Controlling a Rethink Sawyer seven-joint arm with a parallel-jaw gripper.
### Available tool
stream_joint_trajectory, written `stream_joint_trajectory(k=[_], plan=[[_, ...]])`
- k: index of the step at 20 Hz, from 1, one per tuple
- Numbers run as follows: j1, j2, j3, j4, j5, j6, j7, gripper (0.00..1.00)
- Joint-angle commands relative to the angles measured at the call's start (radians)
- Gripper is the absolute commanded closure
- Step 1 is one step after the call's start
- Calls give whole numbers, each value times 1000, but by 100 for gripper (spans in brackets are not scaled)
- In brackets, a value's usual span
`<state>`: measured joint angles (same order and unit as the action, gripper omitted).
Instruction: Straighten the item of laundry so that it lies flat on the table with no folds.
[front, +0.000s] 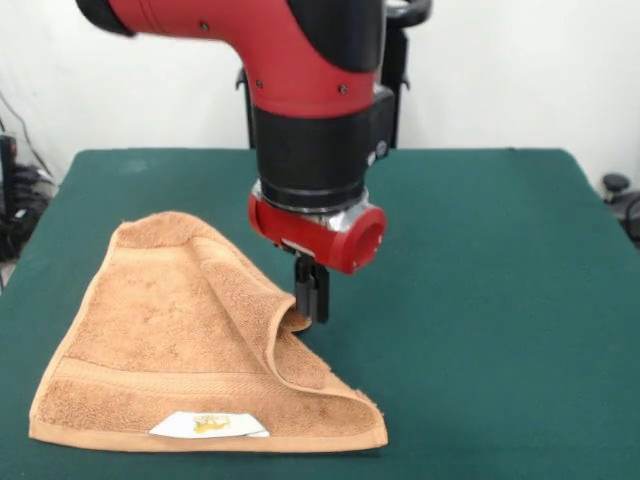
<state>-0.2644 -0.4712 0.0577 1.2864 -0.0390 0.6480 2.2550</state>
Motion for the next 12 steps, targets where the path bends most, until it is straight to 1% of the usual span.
stream_joint_trajectory(k=[1, 5, 12], plan=[[3, -95, 10, 157, 20, 121, 52, 100], [1, -113, 13, 180, 19, 121, 58, 100], [-3, -98, 18, 183, 5, 89, 61, 100]])
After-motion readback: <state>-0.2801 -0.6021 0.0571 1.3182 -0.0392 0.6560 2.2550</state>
